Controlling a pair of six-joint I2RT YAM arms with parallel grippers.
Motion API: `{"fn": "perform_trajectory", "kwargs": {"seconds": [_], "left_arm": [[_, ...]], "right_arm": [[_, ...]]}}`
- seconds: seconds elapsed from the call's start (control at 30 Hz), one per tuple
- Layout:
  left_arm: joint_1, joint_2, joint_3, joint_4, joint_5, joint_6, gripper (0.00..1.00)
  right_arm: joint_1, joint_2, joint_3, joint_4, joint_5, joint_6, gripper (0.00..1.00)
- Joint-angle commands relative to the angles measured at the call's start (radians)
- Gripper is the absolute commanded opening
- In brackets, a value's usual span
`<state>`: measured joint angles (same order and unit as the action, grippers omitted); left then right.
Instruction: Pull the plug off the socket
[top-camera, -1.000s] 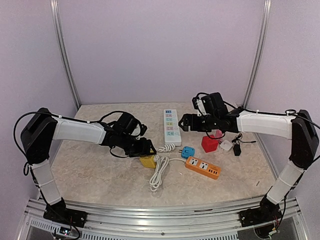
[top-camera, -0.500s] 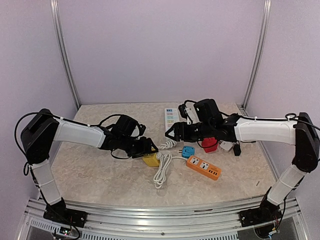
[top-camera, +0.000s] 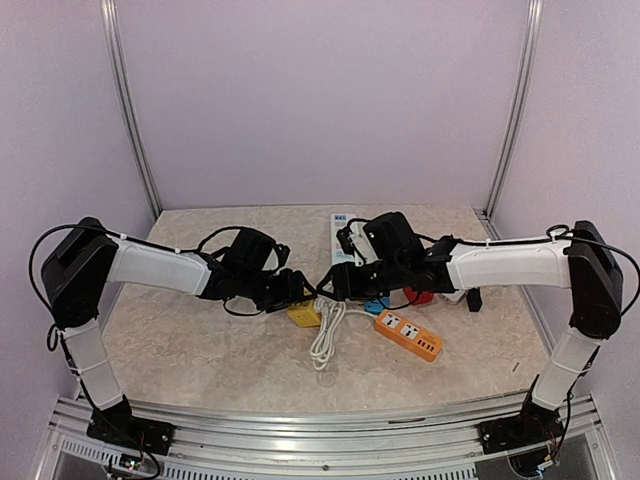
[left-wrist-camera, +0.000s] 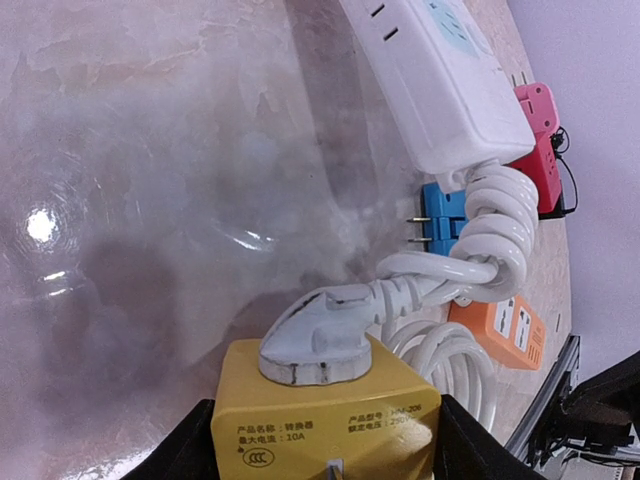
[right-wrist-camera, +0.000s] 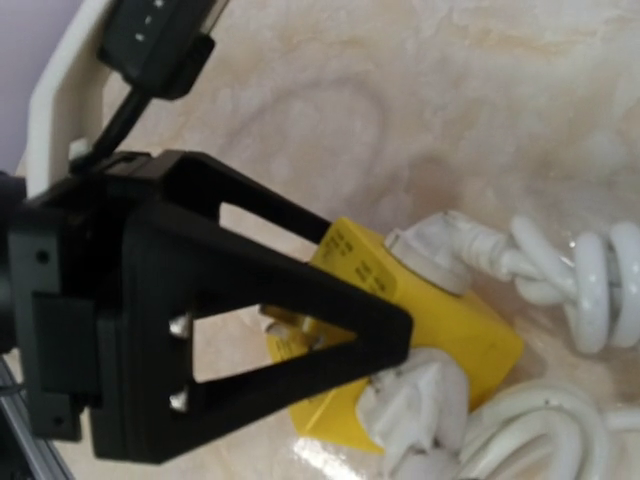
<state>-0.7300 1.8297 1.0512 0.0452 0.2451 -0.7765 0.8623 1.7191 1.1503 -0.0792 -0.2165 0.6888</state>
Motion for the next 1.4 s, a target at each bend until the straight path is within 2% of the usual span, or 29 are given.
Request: {"fn": "perform_trajectory", "kwargs": {"seconds": [0.0, 0.1, 0.37, 0.57, 0.9, 1.07, 1.2, 1.23, 1.37], "left_arm": [[-0.006, -0.058, 0.011, 0.126, 0.011, -0.009, 0.25], [-0.008, -0.056, 0.015, 0.124, 0.006, -0.005, 0.25], [-0.009, -0.072, -0.006, 0.142, -0.013, -0.015, 0.25], [-0.011, -0.074, -0.002, 0.156, -0.002, -0.016, 0.25], [-0.012, -0.084, -0.005, 0.166, -0.006, -0.015, 0.25], [-0.012, -0.083, -0.006, 0.18, 0.02, -0.011, 0.25], [-0.011, -0.086, -0.02, 0.203, 0.036, -0.003, 0.25], [-0.01, -0.088, -0.025, 0.209, 0.038, -0.001, 0.25], [-0.007, -0.089, -0.036, 0.223, 0.056, 0.004, 0.24]], "right_arm": [[0.012, 0.036, -0.015, 0.002, -0.019, 0.024, 0.52], [0.012, 0.058, -0.024, 0.015, -0.007, 0.027, 0.48], [0.013, 0.082, -0.048, 0.061, -0.003, 0.045, 0.46], [0.014, 0.128, -0.05, 0.076, -0.019, 0.048, 0.36], [0.014, 0.178, -0.035, 0.122, -0.036, 0.053, 0.33], [0.015, 0.182, -0.051, 0.147, -0.044, 0.062, 0.15], [0.013, 0.181, -0.058, 0.153, -0.045, 0.068, 0.06], [0.013, 0.179, -0.058, 0.155, -0.045, 0.072, 0.0], [0.005, 0.176, -0.063, 0.167, -0.055, 0.081, 0.0]]}}
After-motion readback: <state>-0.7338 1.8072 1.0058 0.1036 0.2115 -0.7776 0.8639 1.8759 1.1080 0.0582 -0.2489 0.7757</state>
